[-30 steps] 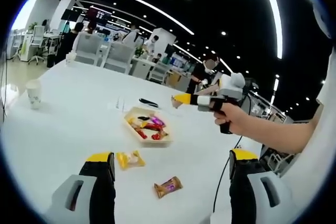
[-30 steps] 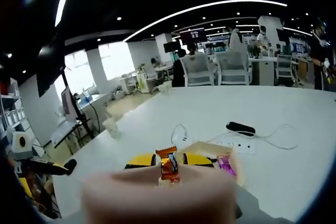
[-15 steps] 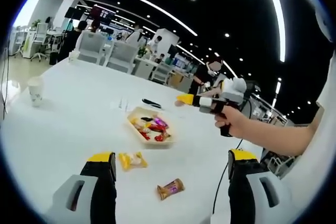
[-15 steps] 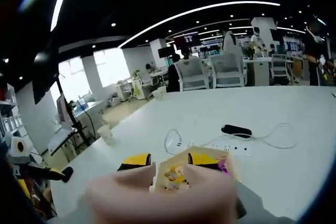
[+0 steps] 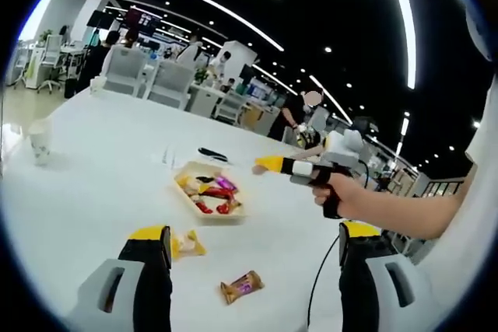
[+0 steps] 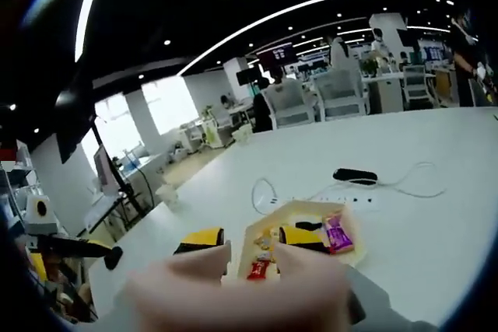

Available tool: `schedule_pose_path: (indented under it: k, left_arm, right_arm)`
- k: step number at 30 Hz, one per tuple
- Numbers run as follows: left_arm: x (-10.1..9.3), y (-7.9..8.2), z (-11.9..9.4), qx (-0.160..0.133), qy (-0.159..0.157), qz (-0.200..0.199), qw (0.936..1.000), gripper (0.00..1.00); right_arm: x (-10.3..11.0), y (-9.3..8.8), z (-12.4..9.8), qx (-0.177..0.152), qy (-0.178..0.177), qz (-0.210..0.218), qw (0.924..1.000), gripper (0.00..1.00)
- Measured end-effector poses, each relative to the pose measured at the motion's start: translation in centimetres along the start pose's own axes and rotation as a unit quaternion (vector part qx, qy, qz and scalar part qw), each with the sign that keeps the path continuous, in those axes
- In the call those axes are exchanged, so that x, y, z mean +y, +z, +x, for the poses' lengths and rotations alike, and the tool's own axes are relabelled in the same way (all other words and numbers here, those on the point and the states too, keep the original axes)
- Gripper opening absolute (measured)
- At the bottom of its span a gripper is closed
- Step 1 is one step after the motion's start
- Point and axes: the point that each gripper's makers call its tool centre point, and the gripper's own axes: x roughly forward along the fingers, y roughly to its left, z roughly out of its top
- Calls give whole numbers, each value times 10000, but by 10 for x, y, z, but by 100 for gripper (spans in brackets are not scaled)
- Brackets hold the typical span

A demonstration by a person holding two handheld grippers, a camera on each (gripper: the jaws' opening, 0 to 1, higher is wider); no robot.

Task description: Place the target food into the container with the food tongs after gripping and lifting it, then release it inside without dropping or visibly crushing the food.

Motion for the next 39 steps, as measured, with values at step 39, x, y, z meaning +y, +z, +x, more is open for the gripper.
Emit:
schedule_pose_path:
  k: [39]
  left_arm:
    - [-44, -17, -10, 88, -137, 276, 9995, 90]
  right_arm:
    - [30, -17, -39, -179, 250, 47, 9995, 30]
